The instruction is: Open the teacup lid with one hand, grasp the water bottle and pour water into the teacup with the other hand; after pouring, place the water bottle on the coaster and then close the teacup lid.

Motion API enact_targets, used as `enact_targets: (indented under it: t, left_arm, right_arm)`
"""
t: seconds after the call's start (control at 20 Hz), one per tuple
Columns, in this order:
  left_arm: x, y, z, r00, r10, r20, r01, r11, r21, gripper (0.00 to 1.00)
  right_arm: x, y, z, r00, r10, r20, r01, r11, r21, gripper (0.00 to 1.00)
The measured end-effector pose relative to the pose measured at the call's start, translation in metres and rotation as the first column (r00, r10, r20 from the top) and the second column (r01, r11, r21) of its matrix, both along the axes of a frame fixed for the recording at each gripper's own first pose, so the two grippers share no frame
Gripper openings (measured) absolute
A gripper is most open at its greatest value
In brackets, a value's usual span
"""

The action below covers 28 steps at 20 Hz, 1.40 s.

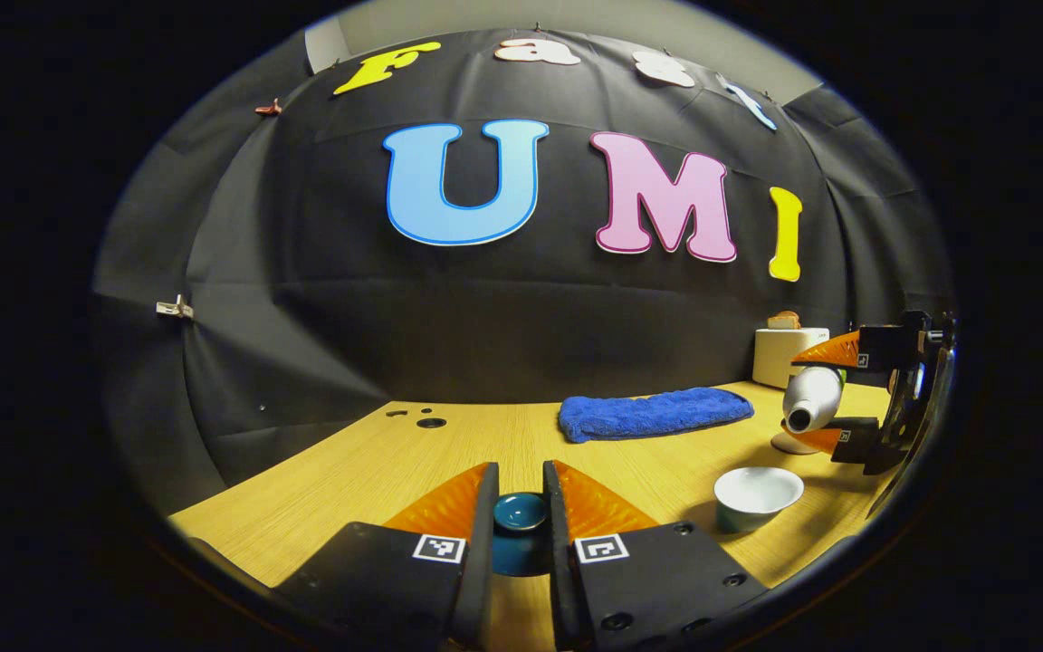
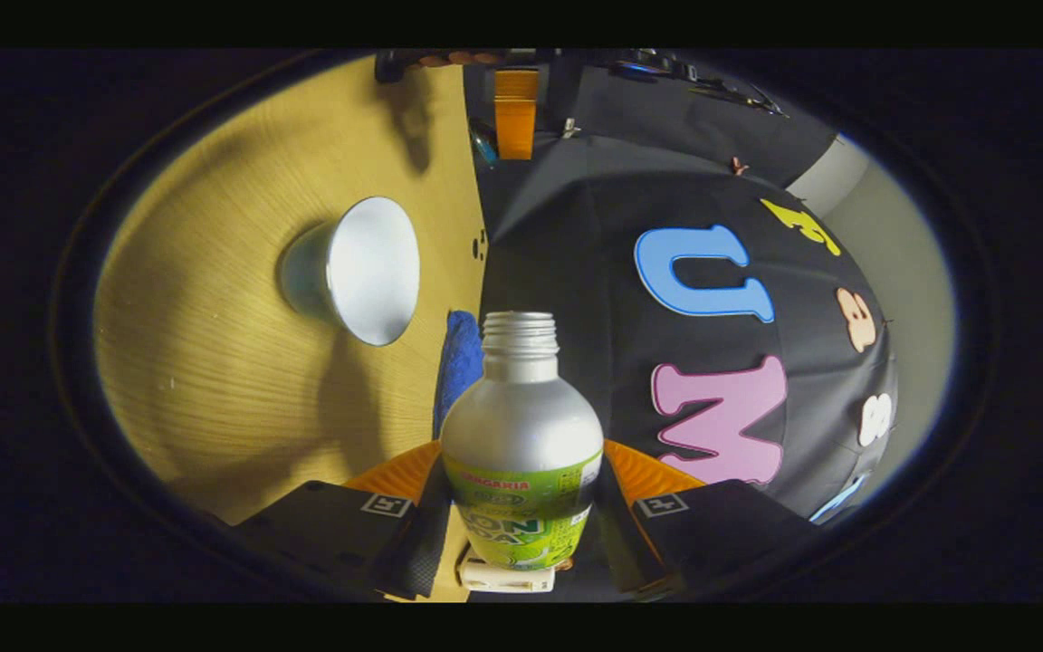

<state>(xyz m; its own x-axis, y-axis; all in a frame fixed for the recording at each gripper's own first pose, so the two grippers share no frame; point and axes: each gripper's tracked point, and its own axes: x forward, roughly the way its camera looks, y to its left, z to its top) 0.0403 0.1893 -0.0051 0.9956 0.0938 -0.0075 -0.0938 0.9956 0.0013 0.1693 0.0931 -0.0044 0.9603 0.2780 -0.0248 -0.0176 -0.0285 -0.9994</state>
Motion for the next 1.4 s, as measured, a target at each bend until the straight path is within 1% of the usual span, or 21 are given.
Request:
enact_targets:
  t: [0.15,0.2,0.25,0.3,0.4,0.45,0.5,0.55,0.7,0.75,0.8,0.85,0.9,1.4]
  left_arm:
    - [0.001,-0.001,-0.001,1.0,-0.005,0.0,0.005,1.0,0.0,0.31]
    - [0.002,-0.001,0.0,1.0,-0.006,0.0,0.006,1.0,0.0,0.3]
    - [0.001,-0.001,0.0,1.0,-0.006,0.0,0.006,1.0,0.0,0.3]
    - [0.001,-0.001,0.0,1.0,-0.005,0.0,0.005,1.0,0.0,0.3]
    - [0.0,-0.001,0.0,1.0,-0.005,0.0,0.005,1.0,0.0,0.3]
    - [0.0,-0.001,0.0,1.0,-0.005,0.0,0.005,1.0,0.0,0.3]
    - [0.0,-0.001,0.0,1.0,-0.005,0.0,0.005,1.0,0.001,0.3]
    - [-0.001,-0.001,0.0,1.0,-0.005,0.0,0.005,1.0,0.001,0.3]
    - [0.001,0.0,0.0,1.0,-0.006,0.0,0.006,1.0,0.001,0.3]
    - [0.0,0.0,0.0,1.0,-0.006,0.0,0.006,1.0,0.001,0.3]
    - [0.0,0.0,0.0,1.0,-0.006,0.0,0.006,1.0,0.001,0.3]
    - [0.001,-0.001,0.001,1.0,-0.006,-0.001,0.006,1.0,0.001,0.31]
    - [0.0,-0.001,0.001,1.0,-0.006,0.0,0.006,1.0,0.001,0.3]
    - [0.001,-0.001,0.001,1.0,-0.006,0.0,0.006,1.0,0.002,0.3]
  right_arm:
    - [0.0,0.004,0.006,1.0,0.012,0.027,-0.01,0.999,-0.051,0.74]
    - [0.001,0.005,0.006,1.0,0.014,0.026,-0.013,0.998,-0.065,0.74]
    - [0.003,0.006,0.003,1.0,0.017,0.02,-0.015,0.997,-0.078,0.77]
    - [0.003,0.006,0.002,1.0,0.018,0.016,-0.017,0.996,-0.091,0.74]
    - [0.002,0.007,0.003,0.999,0.026,0.026,-0.022,0.991,-0.129,0.74]
    - [0.005,0.008,0.005,0.999,0.031,0.036,-0.025,0.989,-0.148,0.77]
    - [0.005,0.008,0.004,0.998,0.035,0.045,-0.027,0.985,-0.169,0.74]
    - [0.007,0.008,0.001,0.998,0.034,0.044,-0.025,0.982,-0.187,0.74]
    - [0.007,0.004,-0.002,0.999,0.031,0.039,-0.023,0.979,-0.201,0.74]
    - [0.008,0.006,-0.001,0.999,0.033,0.042,-0.024,0.978,-0.206,0.72]
    - [0.009,0.006,0.0,0.998,0.036,0.047,-0.025,0.976,-0.215,0.74]
    - [0.009,0.006,0.001,0.998,0.038,0.056,-0.025,0.973,-0.229,0.74]
    - [0.009,0.006,0.001,0.997,0.041,0.062,-0.025,0.969,-0.245,0.74]
    - [0.009,0.018,0.001,0.993,0.083,0.09,-0.049,0.943,-0.328,0.74]
